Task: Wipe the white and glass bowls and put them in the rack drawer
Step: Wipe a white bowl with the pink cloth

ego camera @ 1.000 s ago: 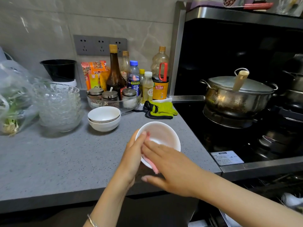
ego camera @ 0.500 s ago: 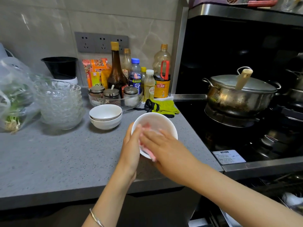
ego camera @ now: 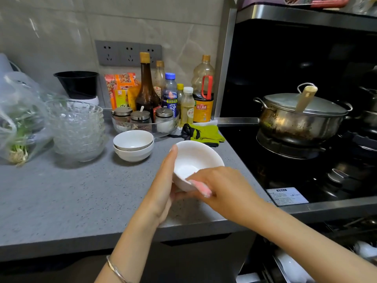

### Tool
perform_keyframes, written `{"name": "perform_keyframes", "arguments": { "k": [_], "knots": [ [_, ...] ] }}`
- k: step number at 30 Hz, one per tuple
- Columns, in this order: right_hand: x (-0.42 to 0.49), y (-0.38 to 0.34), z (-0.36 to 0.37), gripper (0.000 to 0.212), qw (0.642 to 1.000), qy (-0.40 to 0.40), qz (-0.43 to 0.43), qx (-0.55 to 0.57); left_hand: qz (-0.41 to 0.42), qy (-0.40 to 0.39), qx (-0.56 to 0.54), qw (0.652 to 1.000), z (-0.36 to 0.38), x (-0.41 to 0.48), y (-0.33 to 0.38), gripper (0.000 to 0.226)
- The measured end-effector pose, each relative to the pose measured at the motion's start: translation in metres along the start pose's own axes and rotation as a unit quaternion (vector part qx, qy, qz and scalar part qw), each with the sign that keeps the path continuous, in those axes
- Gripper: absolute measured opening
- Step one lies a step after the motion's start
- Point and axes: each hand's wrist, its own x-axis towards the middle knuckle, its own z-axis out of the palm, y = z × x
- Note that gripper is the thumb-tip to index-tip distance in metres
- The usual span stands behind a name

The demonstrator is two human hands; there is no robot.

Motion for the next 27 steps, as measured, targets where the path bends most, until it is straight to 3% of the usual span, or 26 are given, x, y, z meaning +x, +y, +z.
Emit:
{"name": "perform_keyframes", "arguments": {
  "k": [2,4,5,8,10,14,18,22,25,27],
  "knots": [
    [-0.001,0.005,-0.007,0.03,0.979,0.035,0.023,0.199,-0.02,-0.045,-0.015,0.999,-0.004,0.003,0.006,0.064],
    [0.0,0.005,-0.022,0.006,0.907,0.062,0.059,0.413,-0.05,-0.064,-0.06,0.995,-0.006,0.008,0.011,0.072],
    [0.002,0.005,-0.027,0.007,0.867,0.069,0.078,0.487,-0.063,-0.068,-0.097,0.991,-0.006,0.009,0.011,0.072],
    [0.007,0.004,-0.033,0.021,0.784,0.081,0.12,0.604,-0.058,-0.067,-0.186,0.979,0.001,0.013,0.008,0.061],
    [0.01,0.004,-0.033,0.031,0.756,0.085,0.136,0.635,-0.055,-0.085,-0.232,0.967,0.005,0.013,0.008,0.058],
    [0.012,0.006,-0.034,0.037,0.728,0.099,0.164,0.659,-0.047,-0.093,-0.289,0.952,0.009,0.011,0.014,0.056],
    [0.014,0.01,-0.033,0.058,0.74,0.105,0.202,0.633,-0.013,-0.123,-0.282,0.951,0.003,0.009,0.011,0.06],
    [0.016,0.018,-0.034,0.05,0.742,0.106,0.243,0.615,0.019,-0.169,-0.307,0.936,-0.001,0.007,0.008,0.076],
    [0.014,0.025,-0.031,0.047,0.719,0.09,0.27,0.634,0.03,-0.121,-0.306,0.944,0.0,0.008,0.012,0.076],
    [0.012,0.028,-0.029,0.047,0.696,0.076,0.271,0.66,0.029,-0.078,-0.303,0.949,0.003,0.007,0.016,0.063]
  ]
}}
